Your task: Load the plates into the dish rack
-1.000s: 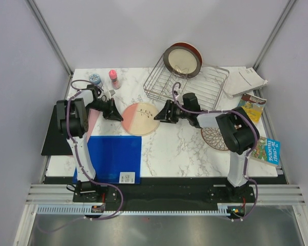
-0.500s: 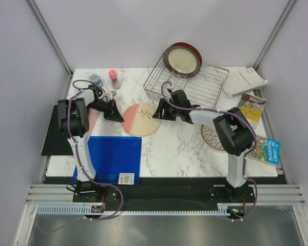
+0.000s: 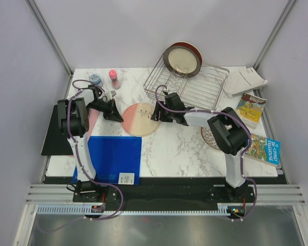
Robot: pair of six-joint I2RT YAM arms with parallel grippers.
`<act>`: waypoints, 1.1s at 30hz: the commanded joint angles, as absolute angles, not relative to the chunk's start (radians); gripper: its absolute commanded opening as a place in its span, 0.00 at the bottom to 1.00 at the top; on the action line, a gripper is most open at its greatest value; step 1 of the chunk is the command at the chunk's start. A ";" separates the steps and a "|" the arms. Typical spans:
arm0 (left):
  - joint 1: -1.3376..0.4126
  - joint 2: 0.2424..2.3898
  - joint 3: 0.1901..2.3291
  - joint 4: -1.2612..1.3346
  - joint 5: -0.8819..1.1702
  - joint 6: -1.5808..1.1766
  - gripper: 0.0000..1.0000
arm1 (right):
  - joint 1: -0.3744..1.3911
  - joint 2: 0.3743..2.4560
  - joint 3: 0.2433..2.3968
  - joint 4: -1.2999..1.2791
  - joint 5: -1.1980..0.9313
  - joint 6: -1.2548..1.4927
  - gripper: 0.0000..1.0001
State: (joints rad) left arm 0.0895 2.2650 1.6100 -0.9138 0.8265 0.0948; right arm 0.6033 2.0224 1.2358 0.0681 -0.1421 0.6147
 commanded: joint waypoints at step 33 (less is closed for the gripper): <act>0.072 2.192 1.617 -0.980 0.923 0.149 0.05 | 0.635 1.982 1.316 0.364 -0.557 0.683 0.00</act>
